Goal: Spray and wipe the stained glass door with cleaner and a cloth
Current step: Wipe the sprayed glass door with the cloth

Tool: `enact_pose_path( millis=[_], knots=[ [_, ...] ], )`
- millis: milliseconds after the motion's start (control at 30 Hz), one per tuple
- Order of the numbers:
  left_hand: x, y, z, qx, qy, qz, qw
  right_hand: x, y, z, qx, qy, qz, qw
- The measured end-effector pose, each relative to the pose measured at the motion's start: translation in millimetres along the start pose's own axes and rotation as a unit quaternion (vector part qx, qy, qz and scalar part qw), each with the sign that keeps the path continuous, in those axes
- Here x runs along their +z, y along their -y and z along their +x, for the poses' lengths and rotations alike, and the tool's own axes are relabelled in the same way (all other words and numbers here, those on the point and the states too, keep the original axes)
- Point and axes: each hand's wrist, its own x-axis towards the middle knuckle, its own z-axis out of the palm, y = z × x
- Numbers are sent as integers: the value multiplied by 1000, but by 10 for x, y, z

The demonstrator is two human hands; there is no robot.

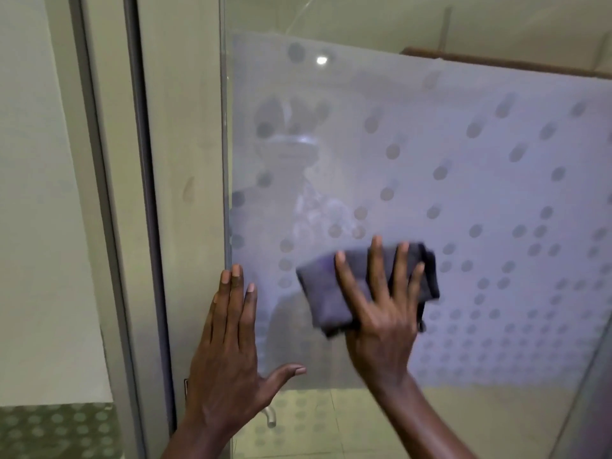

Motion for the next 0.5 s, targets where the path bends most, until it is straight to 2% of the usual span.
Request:
enact_pose_path(
  millis=[167, 267, 367, 500],
  knots=[
    [-8, -36, 19, 1, -3, 18, 1000, -225, -96, 1582, 22, -74, -4, 997],
    [-20, -74, 21, -8, 0, 18, 1000, -295, 8, 2153, 38, -74, -4, 997],
    [1, -90, 19, -13, -5, 27, 1000, -244, 144, 2186, 43, -70, -23, 996],
    [56, -81, 5, -18, -13, 28, 999, -84, 274, 1709, -9, -61, -41, 997]
  ],
)
